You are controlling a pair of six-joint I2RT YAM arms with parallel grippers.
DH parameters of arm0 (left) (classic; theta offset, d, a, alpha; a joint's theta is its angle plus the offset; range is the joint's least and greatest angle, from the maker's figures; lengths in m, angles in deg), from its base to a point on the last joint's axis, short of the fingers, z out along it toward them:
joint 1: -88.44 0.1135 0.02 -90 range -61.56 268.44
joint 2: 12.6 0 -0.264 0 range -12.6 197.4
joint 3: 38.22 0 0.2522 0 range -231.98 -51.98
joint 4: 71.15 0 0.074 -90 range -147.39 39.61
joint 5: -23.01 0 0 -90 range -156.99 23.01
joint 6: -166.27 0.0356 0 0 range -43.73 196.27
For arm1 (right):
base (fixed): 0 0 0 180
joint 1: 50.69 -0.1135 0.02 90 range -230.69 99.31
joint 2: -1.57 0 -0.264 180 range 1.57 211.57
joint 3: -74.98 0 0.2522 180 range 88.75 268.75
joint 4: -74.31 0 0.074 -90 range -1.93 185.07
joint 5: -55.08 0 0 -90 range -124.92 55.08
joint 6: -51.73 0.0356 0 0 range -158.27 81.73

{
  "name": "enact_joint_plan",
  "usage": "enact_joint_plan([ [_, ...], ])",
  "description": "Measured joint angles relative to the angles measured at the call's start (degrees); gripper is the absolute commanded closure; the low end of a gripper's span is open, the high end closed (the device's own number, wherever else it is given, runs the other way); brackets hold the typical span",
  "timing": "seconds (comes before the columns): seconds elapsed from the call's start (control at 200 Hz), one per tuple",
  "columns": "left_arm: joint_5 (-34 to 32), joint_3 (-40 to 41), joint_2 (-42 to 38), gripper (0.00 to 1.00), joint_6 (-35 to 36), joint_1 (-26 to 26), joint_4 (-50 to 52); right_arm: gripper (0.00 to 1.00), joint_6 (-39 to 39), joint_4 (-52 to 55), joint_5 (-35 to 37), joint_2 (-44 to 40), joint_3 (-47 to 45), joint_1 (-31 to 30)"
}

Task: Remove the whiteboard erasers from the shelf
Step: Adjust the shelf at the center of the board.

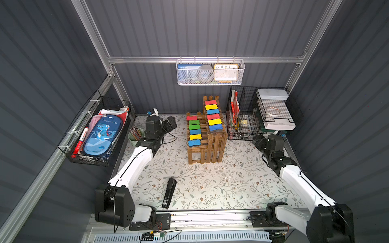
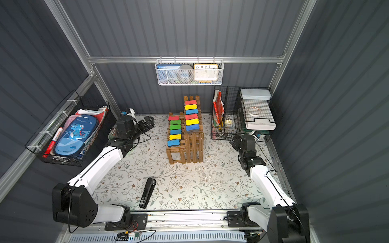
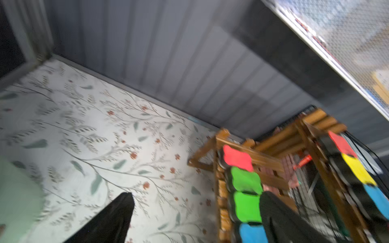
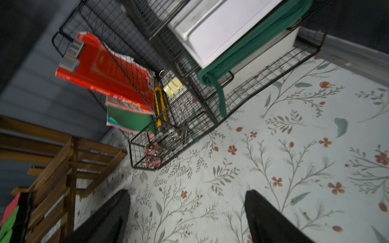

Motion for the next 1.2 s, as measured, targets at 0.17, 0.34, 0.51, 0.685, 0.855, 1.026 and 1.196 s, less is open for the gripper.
enact_joint_plan([
  [0.17, 3.5, 3.4, -1.8, 0.31, 0.8, -9.2, 1.6, 0.23, -2.8, 3.7, 0.0, 0.0, 0.2, -5.8],
  [0.34, 3.7, 3.3, 0.2, 0.38, 2.1, -15.7, 2.3, 0.27, -4.3, 5.0, -0.2, 0.0, 0.2, -7.3],
  [0.51, 2.6, 1.5, 3.3, 0.41, 4.0, -22.4, 3.2, 0.28, -4.8, 5.2, -0.3, 0.0, 0.2, -7.8],
  [0.685, -0.3, 1.0, 3.4, 0.43, 5.2, -26.0, 4.3, 0.28, -4.8, 5.2, -0.5, 0.0, 0.2, -8.4],
  [0.855, -2.3, 1.0, 3.4, 0.44, 5.4, -28.3, 4.5, 0.28, -4.9, 5.4, -0.7, 0.0, 0.6, -9.0],
  [1.026, -2.6, 0.7, 4.1, 0.45, 5.4, -31.6, 4.5, 0.29, -4.8, 6.2, -0.7, 0.0, 2.1, -9.1],
  [1.196, -2.2, -0.8, 5.5, 0.46, 5.4, -34.2, 4.7, 0.29, -4.7, 8.1, -0.2, 0.0, 3.9, -9.4],
])
